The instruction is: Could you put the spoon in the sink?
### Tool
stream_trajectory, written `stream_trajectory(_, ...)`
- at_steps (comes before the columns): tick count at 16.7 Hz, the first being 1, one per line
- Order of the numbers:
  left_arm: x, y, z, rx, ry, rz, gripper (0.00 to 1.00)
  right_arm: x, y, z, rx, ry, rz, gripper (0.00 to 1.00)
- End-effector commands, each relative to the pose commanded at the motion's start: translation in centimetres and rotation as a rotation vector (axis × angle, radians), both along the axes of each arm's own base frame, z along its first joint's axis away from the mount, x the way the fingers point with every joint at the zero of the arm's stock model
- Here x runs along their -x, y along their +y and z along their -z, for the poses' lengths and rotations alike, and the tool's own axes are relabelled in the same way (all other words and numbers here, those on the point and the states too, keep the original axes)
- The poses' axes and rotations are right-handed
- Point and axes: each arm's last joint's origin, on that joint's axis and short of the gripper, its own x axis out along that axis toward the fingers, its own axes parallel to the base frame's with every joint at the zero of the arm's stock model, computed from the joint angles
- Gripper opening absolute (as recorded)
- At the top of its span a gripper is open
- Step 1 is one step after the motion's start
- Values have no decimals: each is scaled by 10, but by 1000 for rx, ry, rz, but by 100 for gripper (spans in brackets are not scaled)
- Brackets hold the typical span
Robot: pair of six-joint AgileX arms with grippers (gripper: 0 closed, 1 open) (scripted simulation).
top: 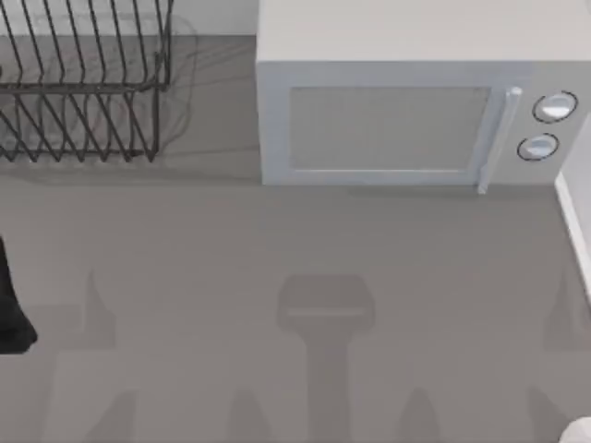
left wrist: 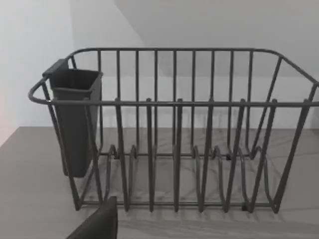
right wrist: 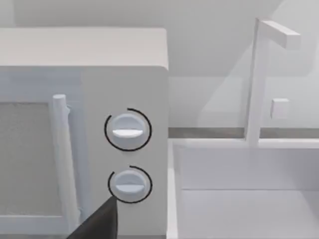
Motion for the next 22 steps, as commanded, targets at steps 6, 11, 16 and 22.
stream_trajectory(6, 0, 0, 0, 0, 0, 0, 100, -2, 0, -12, -86, 117, 7, 100)
stream_trajectory(11, 0, 0, 0, 0, 0, 0, 100, -22, 0, -32, -311, 526, 86, 100)
stream_trajectory(16, 0, 0, 0, 0, 0, 0, 100, -63, 0, -35, -535, 1038, 323, 100)
stream_trajectory(22, 0, 0, 0, 0, 0, 0, 100, -107, -2, -34, -682, 1382, 630, 100)
